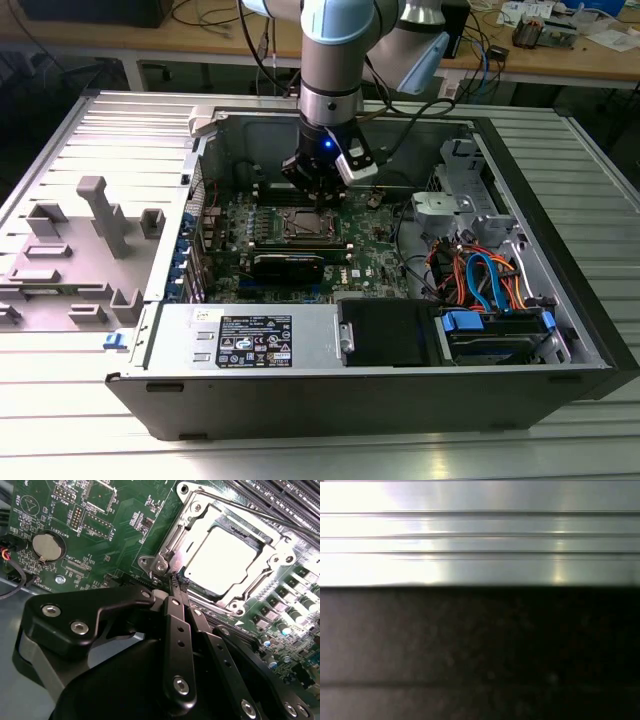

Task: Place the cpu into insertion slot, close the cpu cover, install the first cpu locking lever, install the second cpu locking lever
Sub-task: 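Install the first cpu locking lever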

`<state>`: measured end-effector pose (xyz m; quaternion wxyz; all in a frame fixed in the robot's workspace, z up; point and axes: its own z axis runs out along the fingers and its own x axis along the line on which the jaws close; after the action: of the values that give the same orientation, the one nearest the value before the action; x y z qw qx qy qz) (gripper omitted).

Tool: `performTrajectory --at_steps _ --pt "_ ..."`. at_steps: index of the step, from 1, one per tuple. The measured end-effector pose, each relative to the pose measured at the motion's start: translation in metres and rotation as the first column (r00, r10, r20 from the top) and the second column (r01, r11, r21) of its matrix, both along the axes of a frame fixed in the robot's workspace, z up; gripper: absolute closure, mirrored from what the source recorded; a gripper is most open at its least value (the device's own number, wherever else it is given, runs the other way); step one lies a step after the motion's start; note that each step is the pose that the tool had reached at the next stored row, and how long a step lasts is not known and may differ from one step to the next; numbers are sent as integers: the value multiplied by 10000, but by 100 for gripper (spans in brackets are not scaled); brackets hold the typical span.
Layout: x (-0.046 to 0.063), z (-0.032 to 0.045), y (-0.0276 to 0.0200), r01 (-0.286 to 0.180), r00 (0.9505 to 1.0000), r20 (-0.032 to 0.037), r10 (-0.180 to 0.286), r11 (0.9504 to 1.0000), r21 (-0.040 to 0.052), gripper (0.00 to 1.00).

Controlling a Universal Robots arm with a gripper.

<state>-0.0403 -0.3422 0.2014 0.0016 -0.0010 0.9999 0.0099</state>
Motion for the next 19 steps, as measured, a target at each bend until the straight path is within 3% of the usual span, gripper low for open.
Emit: performTrajectory --at_steps 4,8,11,17,19 --pt "1 -2 2 -2 10000 -1 2 10000 35 89" --pt "1 -5 5 -7 10000 0 7 9997 256 89" --pt "1 16 6 -6 10000 3 6 9994 357 89" --pt "1 153 4 -7 10000 -3 7 9994 354 89" --pt "1 156 -35 -7 10000 -4 7 9994 353 89"
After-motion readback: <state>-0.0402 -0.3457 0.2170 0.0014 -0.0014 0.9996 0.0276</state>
